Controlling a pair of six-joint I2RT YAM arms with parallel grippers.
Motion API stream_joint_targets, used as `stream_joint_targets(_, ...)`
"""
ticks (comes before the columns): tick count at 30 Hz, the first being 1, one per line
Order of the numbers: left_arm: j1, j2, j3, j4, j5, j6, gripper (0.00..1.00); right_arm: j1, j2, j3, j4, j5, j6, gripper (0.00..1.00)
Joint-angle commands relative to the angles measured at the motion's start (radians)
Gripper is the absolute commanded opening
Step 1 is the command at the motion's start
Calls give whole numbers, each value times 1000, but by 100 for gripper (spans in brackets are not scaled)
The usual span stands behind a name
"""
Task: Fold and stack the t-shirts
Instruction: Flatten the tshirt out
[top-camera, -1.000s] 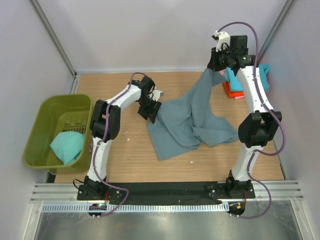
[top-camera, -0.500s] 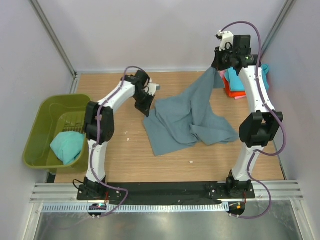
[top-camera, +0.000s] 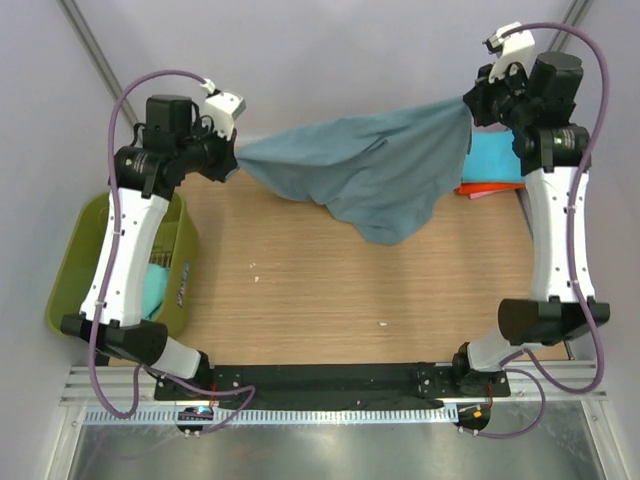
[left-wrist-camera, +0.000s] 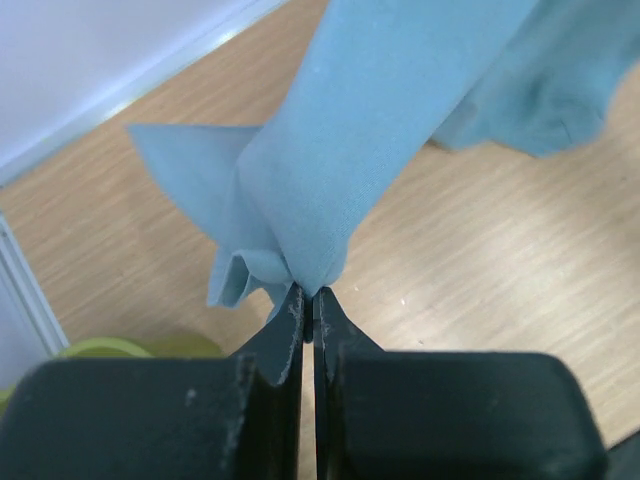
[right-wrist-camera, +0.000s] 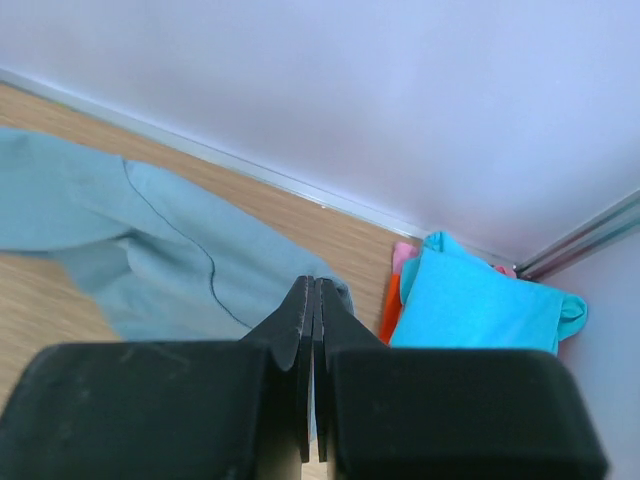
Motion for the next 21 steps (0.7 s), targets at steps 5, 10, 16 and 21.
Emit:
stream_joint_targets(5, -4, -174, -272, -67, 42, 31, 0, 3, -204, -168, -66, -77, 16, 1)
stream_joint_targets(10, -5, -165, -357, -10, 45, 39, 0, 3, -218, -265, -37, -17, 30, 1)
stream_joint_targets(16, 39, 137, -252, 145, 47, 114, 0, 2, 140, -40, -34, -37, 1, 1)
stream_joint_targets(21, 74, 478, 246, 105, 32, 117, 0, 0, 535, 526, -98, 6, 16, 1)
